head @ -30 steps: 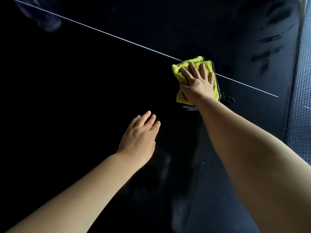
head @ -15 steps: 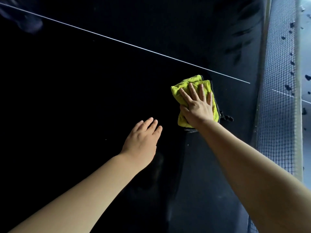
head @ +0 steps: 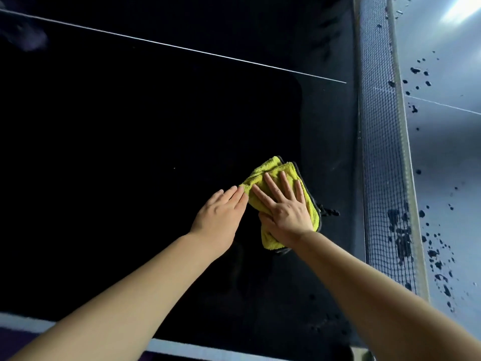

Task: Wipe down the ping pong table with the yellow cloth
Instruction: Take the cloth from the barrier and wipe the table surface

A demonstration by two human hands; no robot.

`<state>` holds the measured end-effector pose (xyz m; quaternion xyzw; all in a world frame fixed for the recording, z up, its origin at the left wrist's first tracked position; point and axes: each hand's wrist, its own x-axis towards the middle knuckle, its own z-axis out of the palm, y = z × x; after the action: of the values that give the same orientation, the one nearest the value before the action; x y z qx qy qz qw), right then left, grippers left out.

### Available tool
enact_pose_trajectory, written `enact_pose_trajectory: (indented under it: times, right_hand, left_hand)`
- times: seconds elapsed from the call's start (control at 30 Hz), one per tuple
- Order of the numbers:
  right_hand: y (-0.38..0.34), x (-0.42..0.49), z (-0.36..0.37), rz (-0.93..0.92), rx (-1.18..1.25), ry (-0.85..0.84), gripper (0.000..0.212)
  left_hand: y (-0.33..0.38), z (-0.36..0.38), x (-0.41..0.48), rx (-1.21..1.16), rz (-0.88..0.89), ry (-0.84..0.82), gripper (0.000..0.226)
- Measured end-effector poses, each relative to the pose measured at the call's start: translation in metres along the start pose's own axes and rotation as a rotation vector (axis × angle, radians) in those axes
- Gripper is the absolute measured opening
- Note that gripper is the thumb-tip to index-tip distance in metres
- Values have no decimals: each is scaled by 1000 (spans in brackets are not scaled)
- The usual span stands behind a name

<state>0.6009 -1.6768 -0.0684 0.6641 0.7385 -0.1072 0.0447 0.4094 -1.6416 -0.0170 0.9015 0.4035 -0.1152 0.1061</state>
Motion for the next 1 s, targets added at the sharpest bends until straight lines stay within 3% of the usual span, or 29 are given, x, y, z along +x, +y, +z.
enact_pose_trajectory:
  times: [0.47, 0.7, 1.0]
  right_hand:
    - [-108, -183, 48, 32, 37, 12, 71]
    - [-96, -235, 50, 47, 88, -23, 73]
    - [-50, -204, 41, 68, 65, -49, 82]
  left_hand:
    - [45, 45, -152, 87, 190, -176, 58]
    - [80, 49, -171, 133, 327, -244, 60]
    - [90, 40, -125, 125, 292, -195, 60]
